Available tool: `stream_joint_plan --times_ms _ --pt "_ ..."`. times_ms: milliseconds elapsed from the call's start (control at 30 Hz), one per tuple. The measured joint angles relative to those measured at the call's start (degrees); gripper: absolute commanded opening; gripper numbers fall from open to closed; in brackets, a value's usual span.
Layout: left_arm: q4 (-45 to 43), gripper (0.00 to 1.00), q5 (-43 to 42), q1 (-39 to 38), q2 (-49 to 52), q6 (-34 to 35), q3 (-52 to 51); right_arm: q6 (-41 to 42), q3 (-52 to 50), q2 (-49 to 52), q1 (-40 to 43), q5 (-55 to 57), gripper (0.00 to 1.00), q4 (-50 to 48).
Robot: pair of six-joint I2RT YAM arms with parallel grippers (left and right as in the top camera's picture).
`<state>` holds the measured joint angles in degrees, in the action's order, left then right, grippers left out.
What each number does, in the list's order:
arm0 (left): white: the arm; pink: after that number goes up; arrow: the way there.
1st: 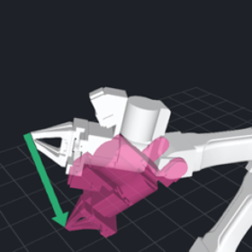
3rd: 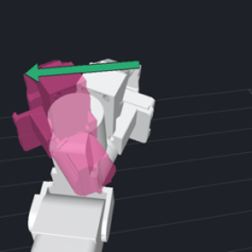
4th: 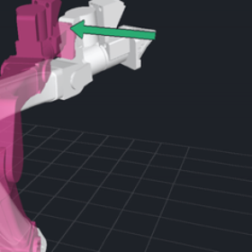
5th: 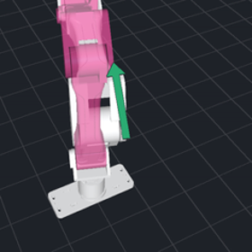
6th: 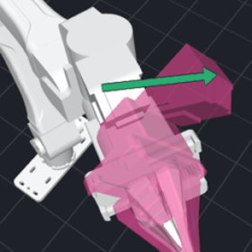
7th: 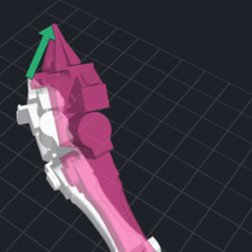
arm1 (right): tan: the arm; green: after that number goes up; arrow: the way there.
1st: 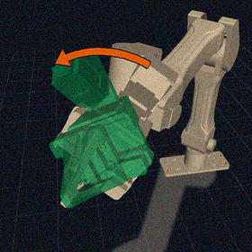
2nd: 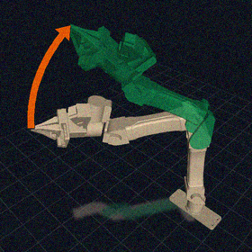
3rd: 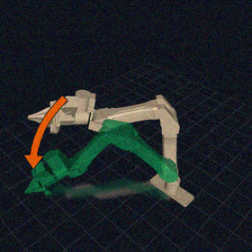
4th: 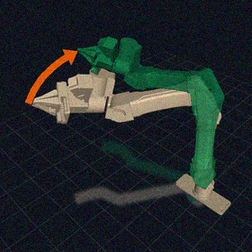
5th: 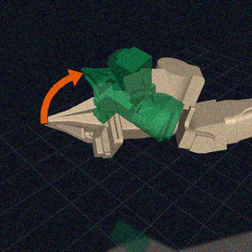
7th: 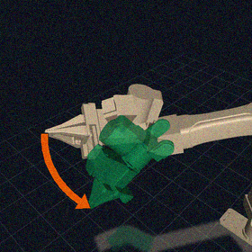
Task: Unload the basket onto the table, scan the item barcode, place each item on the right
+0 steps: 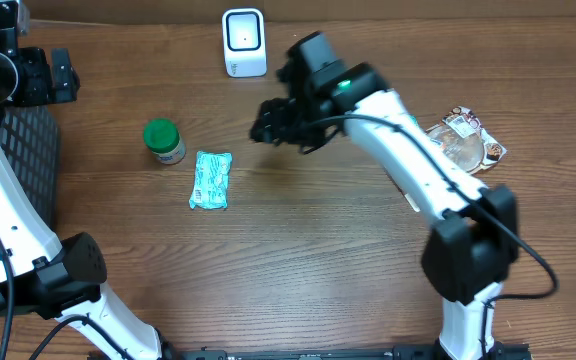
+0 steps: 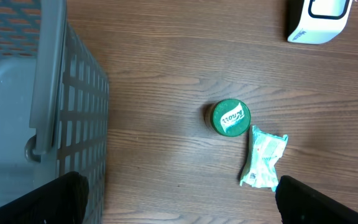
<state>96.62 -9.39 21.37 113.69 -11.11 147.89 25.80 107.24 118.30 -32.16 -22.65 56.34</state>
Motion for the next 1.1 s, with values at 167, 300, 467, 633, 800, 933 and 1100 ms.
stream_joint_plan --times_ms 167,300,467,633,800,933,1100 --pt "0.02 1.0 0.0 0.0 0.0 0.0 0.0 5.35 -0.02 5.22 -5.64 1.09 0.69 -6.03" --pt "0.02 1.0 0.0 0.0 0.0 0.0 0.0 8.61 -0.02 8.44 -9.55 4.17 0.69 -8.94" --pt "0.02 1.0 0.0 0.02 0.0 0.0 0.0 10.32 -0.02 12.59 -13.2 9.31 0.69 -11.74" --pt "0.02 1.0 0.0 0.0 0.0 0.0 0.0 10.75 -0.07 15.13 -14.16 12.9 0.69 -12.79" --pt "0.02 1.0 0.0 0.0 0.0 0.0 0.0 11.1 -0.15 15.37 -14.1 14.34 0.69 -14.51" --pt "0.02 0.99 0.0 0.0 0.0 0.0 0.0 11.08 -0.17 15.37 -14.1 15.28 0.66 -17.68" --pt "0.02 1.0 0.0 0.0 0.0 0.0 0.0 9.27 -0.17 15.37 -14.1 16.79 0.65 -23.04"
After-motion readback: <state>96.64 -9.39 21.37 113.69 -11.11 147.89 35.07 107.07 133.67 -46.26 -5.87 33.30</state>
